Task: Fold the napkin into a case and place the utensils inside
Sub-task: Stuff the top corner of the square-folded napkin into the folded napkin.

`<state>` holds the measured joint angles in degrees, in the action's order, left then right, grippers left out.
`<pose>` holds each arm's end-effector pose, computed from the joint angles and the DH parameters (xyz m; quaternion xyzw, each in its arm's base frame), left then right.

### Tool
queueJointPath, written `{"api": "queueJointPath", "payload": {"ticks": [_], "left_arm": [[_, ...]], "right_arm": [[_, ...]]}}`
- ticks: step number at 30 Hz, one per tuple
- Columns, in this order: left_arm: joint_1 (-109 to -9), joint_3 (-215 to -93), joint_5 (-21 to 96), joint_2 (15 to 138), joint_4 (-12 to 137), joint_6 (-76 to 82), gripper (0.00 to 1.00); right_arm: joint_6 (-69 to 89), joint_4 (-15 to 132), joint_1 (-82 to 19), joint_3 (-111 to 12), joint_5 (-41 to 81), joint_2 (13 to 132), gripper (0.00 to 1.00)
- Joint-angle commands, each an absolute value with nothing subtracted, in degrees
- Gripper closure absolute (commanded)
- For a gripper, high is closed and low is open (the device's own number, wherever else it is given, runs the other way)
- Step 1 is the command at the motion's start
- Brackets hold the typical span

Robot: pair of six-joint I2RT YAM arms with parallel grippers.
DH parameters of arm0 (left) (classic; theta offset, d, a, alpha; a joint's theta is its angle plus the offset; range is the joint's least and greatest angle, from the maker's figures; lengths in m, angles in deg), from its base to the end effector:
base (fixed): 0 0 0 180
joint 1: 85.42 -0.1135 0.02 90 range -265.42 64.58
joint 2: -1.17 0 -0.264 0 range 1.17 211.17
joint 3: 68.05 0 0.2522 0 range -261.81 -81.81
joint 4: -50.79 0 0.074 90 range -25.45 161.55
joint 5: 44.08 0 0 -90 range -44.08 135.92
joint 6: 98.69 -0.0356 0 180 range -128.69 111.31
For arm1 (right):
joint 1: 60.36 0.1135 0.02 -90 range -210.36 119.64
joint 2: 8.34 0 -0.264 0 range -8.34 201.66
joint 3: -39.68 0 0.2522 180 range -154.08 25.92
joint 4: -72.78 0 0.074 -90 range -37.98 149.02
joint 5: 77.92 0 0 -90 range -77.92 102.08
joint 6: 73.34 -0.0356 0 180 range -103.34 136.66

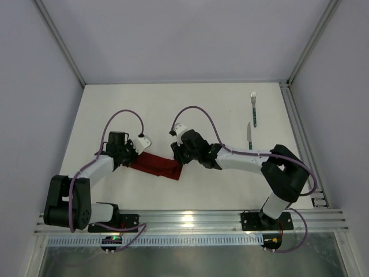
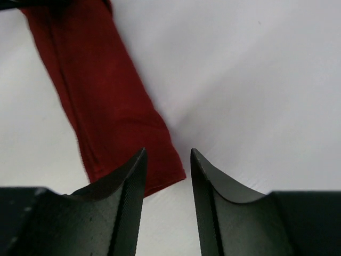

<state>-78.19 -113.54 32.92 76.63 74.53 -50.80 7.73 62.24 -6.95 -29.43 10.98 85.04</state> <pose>0.2336 -0.0377 0.1555 0.4261 0.8433 -0.0099 0.3274 0.2124 0.2850 0.2108 -0.3313 0.8220 0.2325 0.4007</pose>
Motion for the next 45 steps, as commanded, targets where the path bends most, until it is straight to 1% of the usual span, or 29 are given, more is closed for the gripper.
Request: {"api": "queueJointPath", "payload": {"ticks": [1,8,12,16,17,20,21,22,23,25,26,27,29,31,32,35,36,38,45], "left_arm": [[-78.3,-111.6,34.1,76.6,77.8,-51.0,0.85],[-78.3,-111.6,34.3,76.3,77.9,-50.4,0.85],[-78.3,-112.0,34.1,75.3,79.1,-49.9,0.85],[-78.3,-112.6,34.3,73.4,80.7,-50.1,0.83],[-78.3,-112.8,34.8,72.9,81.2,-50.3,0.82],[-78.3,-114.4,35.5,70.4,82.4,-50.8,0.73],[-78.3,-115.2,34.5,68.4,83.7,-50.8,0.65],[-78.3,-116.1,33.2,67.2,84.9,-50.8,0.61],[-78.3,-117.0,31.7,65.9,86.0,-50.6,0.54],[-78.3,-119.6,25.1,61.2,89.8,-50.9,0.48],[-78.3,-120.1,22.7,59.5,91.1,-52.0,0.43],[-78.3,-120.7,16.5,56.3,92.9,-52.7,0.41],[-78.3,-120.8,11.1,54.9,94.5,-54.4,0.34],[-78.0,-120.9,6.1,56.2,95.1,-54.3,0.33],[-76.7,-120.3,6.1,56.6,94.6,-54.7,0.32],[-72.2,-115.3,9.0,56.9,89.7,-58.4,0.32],[-69.2,-114.2,9.4,56.9,88.7,-60.4,0.32],[-67.0,-112.0,10.1,57.7,87.3,-61.8,0.31],[-59.1,-108.0,15.0,58.5,82.6,-63.8,0.29]], "right_arm": [[7.4,59.5,-7.0,-32.6,10.6,89.2,0.59],[7.7,60.1,0.2,-32.9,9.3,92.8,0.72],[6.0,60.6,1.2,-31.7,6.2,95.1,0.75],[6.2,57.9,1.2,-32.7,3.7,98.4,0.76],[6.3,58.0,1.2,-32.6,3.5,98.8,0.77],[6.0,58.5,1.2,-32.4,3.5,99.2,0.77],[6.0,58.6,1.2,-32.1,3.3,98.7,0.78],[6.0,58.6,1.2,-31.9,3.0,98.4,0.78],[6.0,60.1,1.2,-31.7,2.7,98.2,0.78],[6.4,60.9,1.1,-31.4,1.8,97.6,0.78],[6.5,61.0,1.1,-31.3,1.8,97.4,0.78],[7.1,61.3,1.2,-31.3,1.8,97.3,0.78],[7.7,62.0,1.1,-31.2,2.1,97.3,0.78],[8.1,63.6,0.8,-30.5,2.7,97.2,0.78],[8.1,64.3,0.6,-30.1,3.7,97.0,0.78],[6.9,67.6,-0.5,-27.7,5.5,96.3,0.78],[6.4,68.5,-1.1,-27.3,6.8,96.3,0.78],[5.4,70.8,-1.3,-25.8,7.7,96.1,0.78],[4.4,74.1,-1.7,-24.7,8.7,96.1,0.78]]}}
